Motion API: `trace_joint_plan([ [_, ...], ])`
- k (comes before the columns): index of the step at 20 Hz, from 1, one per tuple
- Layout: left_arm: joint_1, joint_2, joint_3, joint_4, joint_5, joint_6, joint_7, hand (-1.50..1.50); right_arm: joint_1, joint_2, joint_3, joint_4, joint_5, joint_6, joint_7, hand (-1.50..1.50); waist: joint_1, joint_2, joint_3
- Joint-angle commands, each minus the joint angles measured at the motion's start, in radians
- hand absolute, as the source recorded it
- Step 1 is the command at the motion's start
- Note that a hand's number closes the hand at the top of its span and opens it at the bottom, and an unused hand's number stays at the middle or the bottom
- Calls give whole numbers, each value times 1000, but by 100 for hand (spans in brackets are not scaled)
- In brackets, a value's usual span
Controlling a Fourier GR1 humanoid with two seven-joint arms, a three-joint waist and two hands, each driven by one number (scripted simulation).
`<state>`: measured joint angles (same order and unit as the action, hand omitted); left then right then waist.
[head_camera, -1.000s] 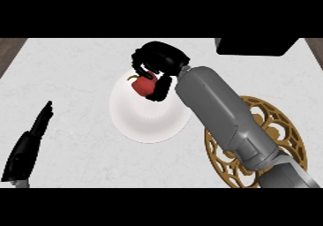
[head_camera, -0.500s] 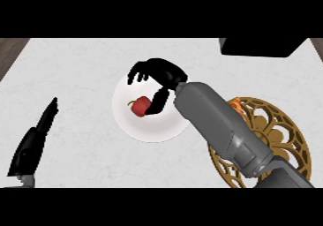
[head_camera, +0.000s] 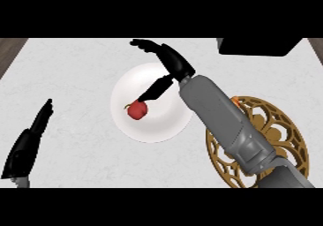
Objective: Pick the bell pepper from the placemat and place it in the plate
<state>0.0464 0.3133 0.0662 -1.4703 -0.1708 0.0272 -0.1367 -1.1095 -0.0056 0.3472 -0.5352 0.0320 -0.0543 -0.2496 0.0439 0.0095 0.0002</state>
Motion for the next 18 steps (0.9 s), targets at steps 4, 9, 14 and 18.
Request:
trace_joint_plan([
  [4,20,-5,7,-23,8,-9,7,0,-22,-80,-203,108,-145,98,-75,-150,-10,2,1],
  [9,20,-15,-3,-35,6,-17,4,0,-34,-229,-296,201,-205,283,-193,-150,4,12,1],
  [14,-47,19,33,13,30,-50,10,0,-25,-325,-322,275,-195,395,-334,-150,14,19,1],
  [18,-60,-2,1,-17,-4,-27,23,0,-35,-359,-299,325,-144,385,-412,-150,43,31,3],
])
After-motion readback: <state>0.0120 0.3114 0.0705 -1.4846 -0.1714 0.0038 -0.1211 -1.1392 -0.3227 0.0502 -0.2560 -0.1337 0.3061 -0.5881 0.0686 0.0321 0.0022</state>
